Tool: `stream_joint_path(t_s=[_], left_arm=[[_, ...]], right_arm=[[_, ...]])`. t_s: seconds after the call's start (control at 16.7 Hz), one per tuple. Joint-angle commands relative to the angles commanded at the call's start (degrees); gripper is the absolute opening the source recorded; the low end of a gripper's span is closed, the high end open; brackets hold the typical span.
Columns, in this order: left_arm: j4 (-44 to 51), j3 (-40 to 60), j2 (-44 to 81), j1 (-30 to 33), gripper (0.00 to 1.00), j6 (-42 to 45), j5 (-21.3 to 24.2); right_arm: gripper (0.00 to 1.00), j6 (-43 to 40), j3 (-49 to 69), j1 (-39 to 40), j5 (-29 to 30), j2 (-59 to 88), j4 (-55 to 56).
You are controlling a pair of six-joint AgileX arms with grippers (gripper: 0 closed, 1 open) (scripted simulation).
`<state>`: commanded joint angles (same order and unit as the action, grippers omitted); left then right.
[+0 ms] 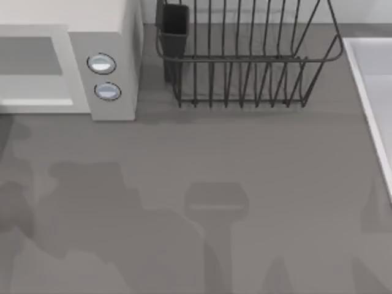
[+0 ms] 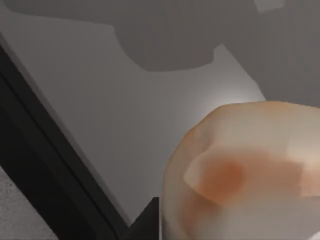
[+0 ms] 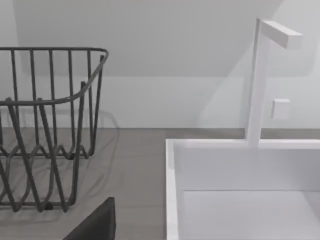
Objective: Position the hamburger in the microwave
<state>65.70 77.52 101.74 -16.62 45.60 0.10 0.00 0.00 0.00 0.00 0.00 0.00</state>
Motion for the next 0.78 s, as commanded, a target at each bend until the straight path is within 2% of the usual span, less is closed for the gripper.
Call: stream_joint_path(t_s=[0.24,0.42,0.6,0.78], left_arm=[[-0.2,-0.3,-0.1,0.1,0.0,0.1,0.0],[-3.7,-1.3,0.6,0.4,0.0,-1.9,0.7],[-12.5,-3.3,2.1,1.1,0.0,-6.2,2.5],[-25.6,-5.8,4.3,1.9,0.0,-11.9,4.7]], right_arm=[[1.0,0.0,0.0,0.0,0.0,0.0,0.0],[1.0,0.0,0.0,0.0,0.0,0.0,0.0],[1.0,0.0,0.0,0.0,0.0,0.0,0.0],[1.0,0.0,0.0,0.0,0.0,0.0,0.0]])
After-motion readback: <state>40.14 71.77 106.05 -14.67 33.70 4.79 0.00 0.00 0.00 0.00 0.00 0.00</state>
